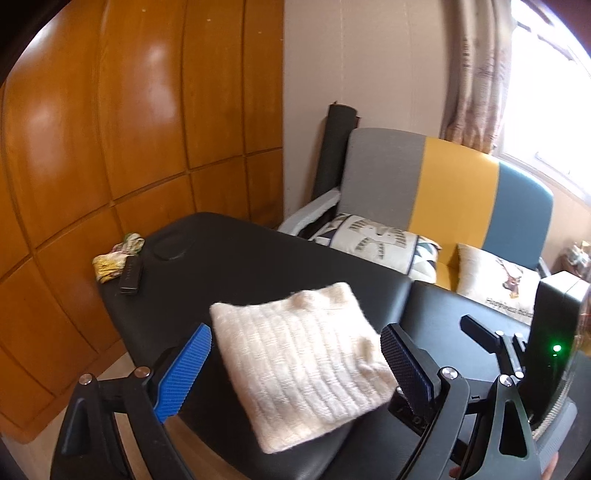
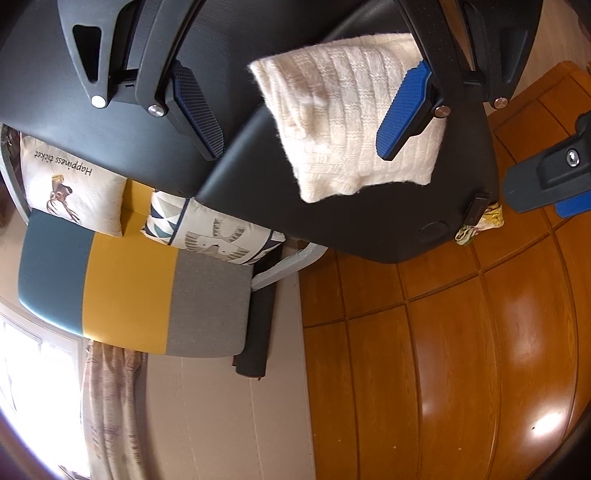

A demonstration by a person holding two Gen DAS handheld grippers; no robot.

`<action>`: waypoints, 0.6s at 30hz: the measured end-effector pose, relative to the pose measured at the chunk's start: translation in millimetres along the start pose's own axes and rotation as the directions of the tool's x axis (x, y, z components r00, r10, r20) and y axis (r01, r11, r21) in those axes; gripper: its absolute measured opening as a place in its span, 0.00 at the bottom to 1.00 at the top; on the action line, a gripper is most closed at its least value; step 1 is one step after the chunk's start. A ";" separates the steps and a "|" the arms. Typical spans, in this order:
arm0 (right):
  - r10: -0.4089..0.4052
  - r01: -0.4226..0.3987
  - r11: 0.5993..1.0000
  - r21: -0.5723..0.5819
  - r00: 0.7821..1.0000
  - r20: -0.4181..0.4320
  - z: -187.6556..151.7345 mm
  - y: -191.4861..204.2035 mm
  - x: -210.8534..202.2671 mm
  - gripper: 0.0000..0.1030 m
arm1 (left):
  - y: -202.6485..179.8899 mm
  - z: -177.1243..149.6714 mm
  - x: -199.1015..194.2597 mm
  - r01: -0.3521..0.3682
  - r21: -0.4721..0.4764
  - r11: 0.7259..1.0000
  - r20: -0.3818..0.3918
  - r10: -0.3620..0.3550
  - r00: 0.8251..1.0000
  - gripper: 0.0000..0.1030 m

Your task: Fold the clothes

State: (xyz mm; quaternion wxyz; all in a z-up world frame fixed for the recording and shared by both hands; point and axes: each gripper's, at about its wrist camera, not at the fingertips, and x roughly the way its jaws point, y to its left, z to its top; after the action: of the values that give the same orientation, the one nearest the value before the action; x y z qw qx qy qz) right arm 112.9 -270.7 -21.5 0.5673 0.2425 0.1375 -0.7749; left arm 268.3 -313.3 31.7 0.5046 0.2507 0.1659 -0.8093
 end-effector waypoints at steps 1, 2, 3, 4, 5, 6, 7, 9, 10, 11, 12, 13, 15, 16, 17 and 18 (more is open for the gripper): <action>-0.008 0.008 1.000 0.003 1.000 0.002 -0.6 -2.8 -2.0 0.85 | -3.9 0.4 -0.8 0.007 0.005 1.000 -0.001 -0.007 1.000 0.91; -0.015 0.015 1.000 0.008 1.000 0.003 -1.6 -6.2 -4.1 0.84 | -7.9 0.8 -1.6 0.014 0.011 1.000 -0.001 -0.014 1.000 0.92; -0.019 0.019 1.000 0.016 1.000 0.002 -2.6 -9.8 -6.1 0.84 | -11.8 1.2 -2.4 0.022 0.016 1.000 -0.002 -0.022 1.000 0.92; -0.025 0.025 0.999 0.021 1.000 0.003 -3.4 -13.5 -8.4 0.84 | -16.2 1.4 -3.2 0.029 0.022 0.999 -0.002 -0.029 1.000 0.92; -0.040 0.040 0.999 0.020 0.999 0.006 -3.7 -17.9 -12.1 0.84 | -21.1 1.7 -4.1 0.037 0.029 0.999 -0.002 -0.037 0.999 0.92; -0.055 0.055 0.998 0.019 0.998 0.010 -3.9 -22.7 -16.0 0.84 | -26.1 2.0 -5.0 0.045 0.034 0.998 0.000 -0.045 0.999 0.92; -0.074 0.074 0.997 0.026 0.997 0.011 -3.2 -29.7 -21.1 0.85 | -31.8 2.6 -5.7 0.053 0.039 0.998 0.001 -0.053 0.999 0.92; -0.114 0.113 0.992 0.050 0.993 0.024 -1.4 -45.7 -33.9 0.85 | -45.7 4.6 -6.6 0.076 0.050 0.996 -0.001 -0.076 0.997 0.92; -0.140 0.138 0.988 0.066 0.990 0.033 -0.5 -54.3 -41.5 0.85 | -53.0 6.0 -7.1 0.095 0.056 0.994 -0.003 -0.095 0.995 0.92; -0.166 0.162 0.983 0.082 0.985 0.040 0.3 -63.0 -49.1 0.84 | -60.4 7.4 -7.5 0.114 0.062 0.992 -0.006 -0.114 0.993 0.92; -0.191 0.186 0.978 0.096 0.981 0.042 0.6 -71.8 -56.7 0.85 | -68.4 8.5 -8.5 0.131 0.070 0.989 -0.006 -0.131 0.991 0.92; -0.216 0.210 0.971 0.110 0.975 0.045 0.8 -80.8 -64.8 0.85 | -77.5 9.3 -10.1 0.146 0.080 0.986 -0.003 -0.146 0.989 0.92; -0.269 0.258 0.955 0.145 0.961 0.063 -0.5 -99.3 -85.1 0.85 | -95.7 11.1 -13.2 0.179 0.093 0.979 -0.003 -0.180 0.984 0.92; -0.291 0.277 0.947 0.163 0.954 0.068 -1.6 -108.0 -95.2 0.85 | -105.1 11.7 -14.9 0.197 0.097 0.976 -0.005 -0.197 0.980 0.92; -0.314 0.297 0.938 0.180 0.947 0.073 -2.6 -116.7 -105.3 0.85 | -115.2 11.8 -17.1 0.217 0.103 0.971 -0.009 -0.217 0.976 0.92; -0.336 0.316 0.928 0.198 0.939 0.077 -3.7 -125.2 -115.3 0.85 | -125.3 11.6 -19.6 0.238 0.112 0.965 -0.015 -0.237 0.971 0.92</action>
State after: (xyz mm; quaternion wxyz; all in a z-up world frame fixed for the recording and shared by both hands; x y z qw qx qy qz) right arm 22.8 -135.3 28.9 0.4127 0.2245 0.0731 -0.8797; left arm 159.9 -250.4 54.4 0.3888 0.2578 0.1491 -0.8718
